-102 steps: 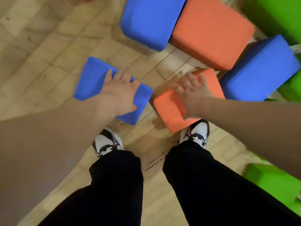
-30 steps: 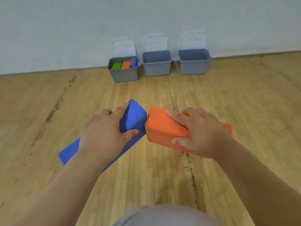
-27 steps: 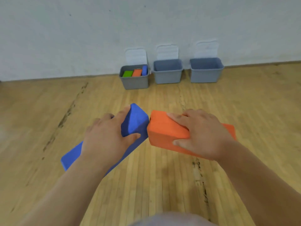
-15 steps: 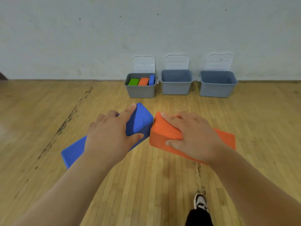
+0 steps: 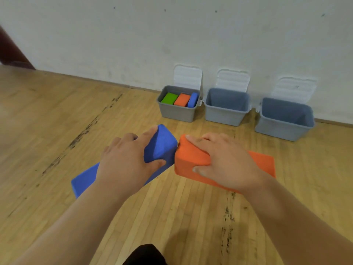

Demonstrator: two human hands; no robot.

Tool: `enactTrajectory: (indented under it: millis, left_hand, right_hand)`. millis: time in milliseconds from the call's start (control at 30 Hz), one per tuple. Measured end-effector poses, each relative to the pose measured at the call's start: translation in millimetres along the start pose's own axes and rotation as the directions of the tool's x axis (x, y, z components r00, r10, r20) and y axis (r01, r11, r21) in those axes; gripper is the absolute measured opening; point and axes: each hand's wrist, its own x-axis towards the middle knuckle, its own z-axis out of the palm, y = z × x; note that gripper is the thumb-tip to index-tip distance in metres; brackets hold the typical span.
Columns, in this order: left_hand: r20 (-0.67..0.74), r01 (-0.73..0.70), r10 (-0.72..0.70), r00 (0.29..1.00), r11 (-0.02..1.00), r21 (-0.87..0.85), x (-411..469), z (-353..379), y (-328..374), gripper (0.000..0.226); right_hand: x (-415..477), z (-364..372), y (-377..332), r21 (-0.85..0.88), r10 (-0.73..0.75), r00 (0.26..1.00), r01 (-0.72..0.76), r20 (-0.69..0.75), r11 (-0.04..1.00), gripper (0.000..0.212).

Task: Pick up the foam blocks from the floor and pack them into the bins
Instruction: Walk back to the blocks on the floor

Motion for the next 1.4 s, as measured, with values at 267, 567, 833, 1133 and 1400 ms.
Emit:
enactTrajectory:
  millis: [267,567,833,1133,1400]
  left_hand:
    - [0.016,0.024,-0.023,1.000,1.000,-0.021,148.6,33.4,-78.8,0.089]
    - [0.050,-0.138,0.138,0.989,0.990,-0.014,343.3,15.3,-154.4,0.088]
    - [0.134,-0.074,0.099,0.986,0.981,-0.179,479.8,74.3,-137.5,0.089]
    - [0.134,0.085,-0.060,0.989,0.977,-0.193,662.7,113.5,-71.3,0.089]
    - [0.125,0.234,-0.201,0.972,0.899,-0.369,793.5,141.2,-51.6,0.087]
  right_hand:
    - [172.9,34.3,-4.4,0.006,-0.002,1.000,0.001,0.030,1.000,0.087]
    - [340.5,26.6,-12.6,0.043,0.149,0.989,-0.148,-0.026,0.988,0.088]
    - [446.7,41.6,79.5,0.144,0.295,0.955,-0.293,0.007,0.945,0.087]
    - [599.0,44.4,232.0,0.273,0.268,0.963,-0.265,0.026,0.925,0.090]
    - [741.1,34.1,328.7,0.416,0.402,0.916,-0.369,0.009,0.831,0.085]
